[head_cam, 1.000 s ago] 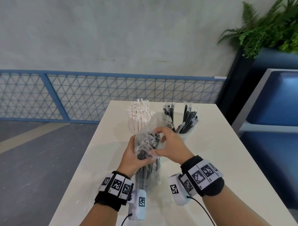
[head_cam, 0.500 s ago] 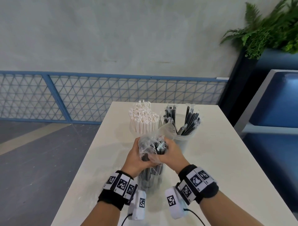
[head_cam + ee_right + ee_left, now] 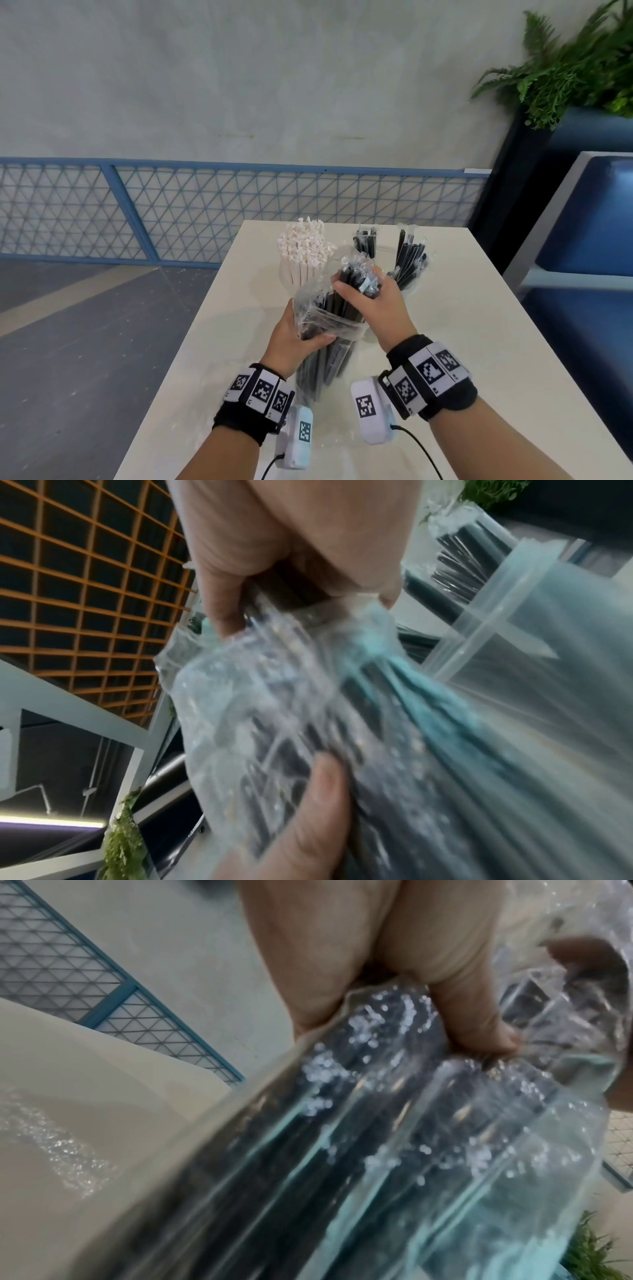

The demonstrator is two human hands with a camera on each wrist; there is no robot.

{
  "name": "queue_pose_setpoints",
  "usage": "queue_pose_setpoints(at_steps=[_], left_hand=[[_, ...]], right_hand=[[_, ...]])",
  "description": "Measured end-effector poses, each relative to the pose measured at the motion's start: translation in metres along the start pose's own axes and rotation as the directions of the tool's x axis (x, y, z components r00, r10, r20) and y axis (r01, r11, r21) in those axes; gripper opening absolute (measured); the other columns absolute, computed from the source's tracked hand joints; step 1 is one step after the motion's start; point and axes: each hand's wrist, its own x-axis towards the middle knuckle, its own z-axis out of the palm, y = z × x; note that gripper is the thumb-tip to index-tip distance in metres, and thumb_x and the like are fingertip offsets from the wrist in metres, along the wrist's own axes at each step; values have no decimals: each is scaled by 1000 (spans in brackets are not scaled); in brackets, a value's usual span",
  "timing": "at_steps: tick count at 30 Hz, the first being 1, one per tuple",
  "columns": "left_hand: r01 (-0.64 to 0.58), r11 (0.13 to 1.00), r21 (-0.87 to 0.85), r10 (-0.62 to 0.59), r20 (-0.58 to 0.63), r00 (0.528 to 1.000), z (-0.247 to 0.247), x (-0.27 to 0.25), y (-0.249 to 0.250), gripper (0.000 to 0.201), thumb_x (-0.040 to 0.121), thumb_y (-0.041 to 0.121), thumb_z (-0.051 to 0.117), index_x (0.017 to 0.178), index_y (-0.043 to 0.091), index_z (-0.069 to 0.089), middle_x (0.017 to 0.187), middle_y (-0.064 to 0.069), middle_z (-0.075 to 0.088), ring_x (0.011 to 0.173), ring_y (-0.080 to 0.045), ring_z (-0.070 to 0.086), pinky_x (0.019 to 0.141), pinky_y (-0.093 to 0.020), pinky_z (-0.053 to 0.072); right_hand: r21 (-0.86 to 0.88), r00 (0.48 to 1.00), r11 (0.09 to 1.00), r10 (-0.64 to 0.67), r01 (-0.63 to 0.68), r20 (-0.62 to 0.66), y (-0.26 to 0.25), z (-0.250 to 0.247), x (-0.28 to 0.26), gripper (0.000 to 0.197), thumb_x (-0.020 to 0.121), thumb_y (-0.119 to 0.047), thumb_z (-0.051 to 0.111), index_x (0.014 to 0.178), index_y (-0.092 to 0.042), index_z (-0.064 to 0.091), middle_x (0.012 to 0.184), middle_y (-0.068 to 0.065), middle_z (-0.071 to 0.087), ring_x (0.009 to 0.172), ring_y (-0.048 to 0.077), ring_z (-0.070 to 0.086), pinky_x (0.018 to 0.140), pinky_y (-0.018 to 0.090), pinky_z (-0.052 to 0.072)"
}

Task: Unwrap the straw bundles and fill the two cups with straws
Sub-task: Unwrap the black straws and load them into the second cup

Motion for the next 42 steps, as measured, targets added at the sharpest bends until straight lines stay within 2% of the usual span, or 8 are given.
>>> queue_pose_setpoints(at_steps=[7, 11, 14, 19, 23, 28, 36, 42], left_hand=[[37, 999, -34, -38, -21, 999, 0, -1, 0, 69, 68, -3, 77, 121, 26, 44, 115, 12, 59, 107, 3, 56, 80, -5, 45], [21, 1000, -14, -21, -36, 999, 1, -1, 1, 66, 67, -1, 78, 122, 20, 47, 110, 10, 62, 94, 14, 59, 77, -5, 46], [17, 1000, 3, -17, -29, 999, 3, 0, 1, 66, 67, -1, 78, 123, 18, 47, 111, 3, 63, 94, 10, 61, 80, -10, 49], [63, 998, 26, -63, -11, 998, 3, 1, 2, 66, 66, 2, 80, 120, 23, 48, 107, 14, 62, 96, 9, 60, 80, -5, 47], [89, 995, 40, -88, -12, 996, 2, 3, 1, 63, 66, 5, 81, 117, 26, 50, 109, 10, 63, 104, -1, 59, 95, -21, 47], [88, 996, 22, -88, -2, 996, 2, 5, 3, 55, 69, -2, 76, 102, 33, 49, 97, 19, 59, 81, 20, 58, 68, 2, 42], [100, 994, 31, -100, -23, 995, -2, 5, 2, 46, 71, 5, 76, 104, 26, 53, 97, 14, 64, 92, 0, 62, 72, -4, 47], [109, 994, 2, -108, -53, 993, -4, 4, 1, 46, 71, 1, 75, 111, 13, 55, 96, 8, 67, 85, 0, 66, 74, -10, 51]], right_hand=[[75, 997, 995, -71, 70, 5, -14, -4, 3, 31, 77, -10, 72, 105, -3, 63, 100, 11, 70, 95, 18, 67, 87, 29, 53], [-62, 996, 997, 49, -45, 74, 8, -6, 1, 63, 63, -24, 83, 117, -6, 57, 109, 7, 70, 101, 15, 67, 92, 35, 53], [-152, 999, 987, 41, -42, -9, 21, -3, -5, 36, 68, -15, 81, 99, -5, 66, 95, 5, 73, 90, 15, 69, 87, 37, 56], [7, 989, 999, -39, 40, -143, -2, -5, 6, 13, 74, -7, 74, 86, -11, 70, 85, 1, 72, 79, 6, 67, 72, 16, 51], [72, 971, 990, -101, 119, -215, -21, -9, 14, 13, 76, -3, 72, 84, -12, 68, 83, -2, 70, 81, 9, 66, 80, 21, 53], [184, 947, 971, -88, 150, -309, -31, -13, 21, 16, 77, 2, 69, 80, -13, 66, 77, -4, 68, 79, 11, 65, 84, 30, 53], [324, 929, 936, -8, 137, -371, -40, -22, 34, 14, 78, -4, 70, 88, -12, 65, 89, 11, 65, 86, 24, 63, 77, 34, 53], [342, 932, 930, 1, 132, -362, -40, -24, 37, 18, 76, -8, 72, 93, -10, 65, 92, 13, 65, 89, 25, 64, 82, 38, 54]])
